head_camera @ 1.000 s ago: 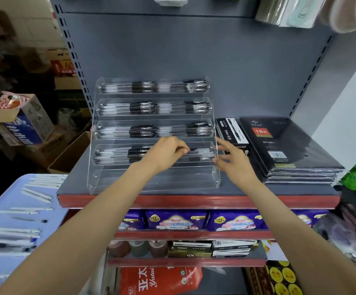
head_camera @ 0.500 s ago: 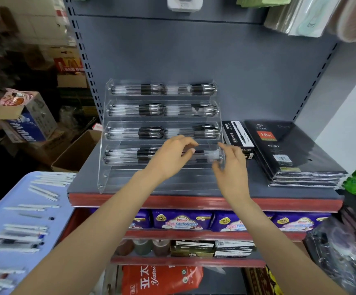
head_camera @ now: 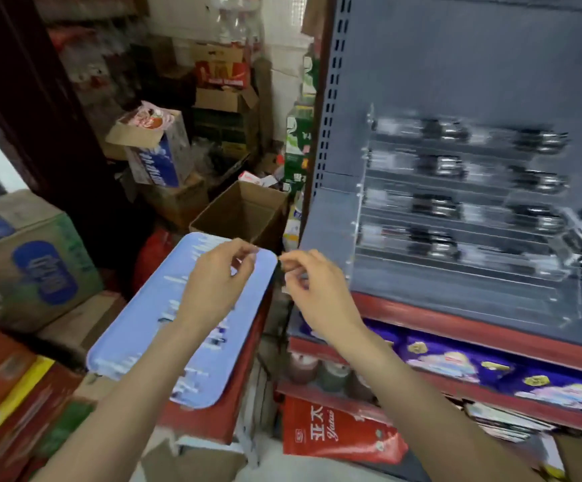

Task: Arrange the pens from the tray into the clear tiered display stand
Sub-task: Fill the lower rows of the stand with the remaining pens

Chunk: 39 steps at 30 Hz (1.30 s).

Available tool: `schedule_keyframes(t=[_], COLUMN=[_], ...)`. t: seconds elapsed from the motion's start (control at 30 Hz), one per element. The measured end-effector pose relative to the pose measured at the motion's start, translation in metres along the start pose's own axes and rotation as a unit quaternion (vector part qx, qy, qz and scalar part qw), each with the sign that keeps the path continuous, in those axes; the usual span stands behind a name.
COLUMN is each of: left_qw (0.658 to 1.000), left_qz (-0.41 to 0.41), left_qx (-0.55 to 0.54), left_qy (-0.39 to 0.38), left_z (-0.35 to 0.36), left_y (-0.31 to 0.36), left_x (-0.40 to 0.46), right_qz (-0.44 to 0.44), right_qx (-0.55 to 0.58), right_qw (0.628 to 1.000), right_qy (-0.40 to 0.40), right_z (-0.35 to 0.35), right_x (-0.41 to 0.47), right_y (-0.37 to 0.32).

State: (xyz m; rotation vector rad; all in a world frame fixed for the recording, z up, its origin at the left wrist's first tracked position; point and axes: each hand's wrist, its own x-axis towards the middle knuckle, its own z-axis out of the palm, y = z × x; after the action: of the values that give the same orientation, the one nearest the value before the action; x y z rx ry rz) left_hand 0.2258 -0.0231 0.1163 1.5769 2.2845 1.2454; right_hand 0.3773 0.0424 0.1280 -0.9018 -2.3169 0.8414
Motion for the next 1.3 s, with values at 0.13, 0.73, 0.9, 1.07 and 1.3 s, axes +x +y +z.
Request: schedule_keyframes(t=[0.13,0.73,0.9,1.07,1.3], left_qw=[0.995,0.953,0.942,0.948,0.96], left_qz=[-0.073,-0.021,-0.048,-0.068,-0.121], left_qx=[0.043,0.182,0.222,0.182,0.072], left_qy=[-0.046,-0.243,-0.248,-0.252,-0.243], left_z=[-0.033,-0.025,-0.029,-0.029,-0.025], left_y=[-0.092,-0.254,-0.262,-0.272,-0.272], left_x=[-0.009,-0.038,-0.031,-0.032,-0.035], right_qz=[0.034,0.15,0.117,0.128,0.124], right_qx=[-0.001,-0.225,-0.254,-0.22,-0.272], right_qw=[0.997,0.943,0.941,0.942,0.912], right_qy=[-0.069,-0.195,-0.189,-0.221,-0.28], right_z=[0.094,0.231,0.236,0.229,0.229], right_x=[0.019,0.028,0.023,0.021,0.029], right_y=[-0.014,0.024,0.028,0.024,0.012])
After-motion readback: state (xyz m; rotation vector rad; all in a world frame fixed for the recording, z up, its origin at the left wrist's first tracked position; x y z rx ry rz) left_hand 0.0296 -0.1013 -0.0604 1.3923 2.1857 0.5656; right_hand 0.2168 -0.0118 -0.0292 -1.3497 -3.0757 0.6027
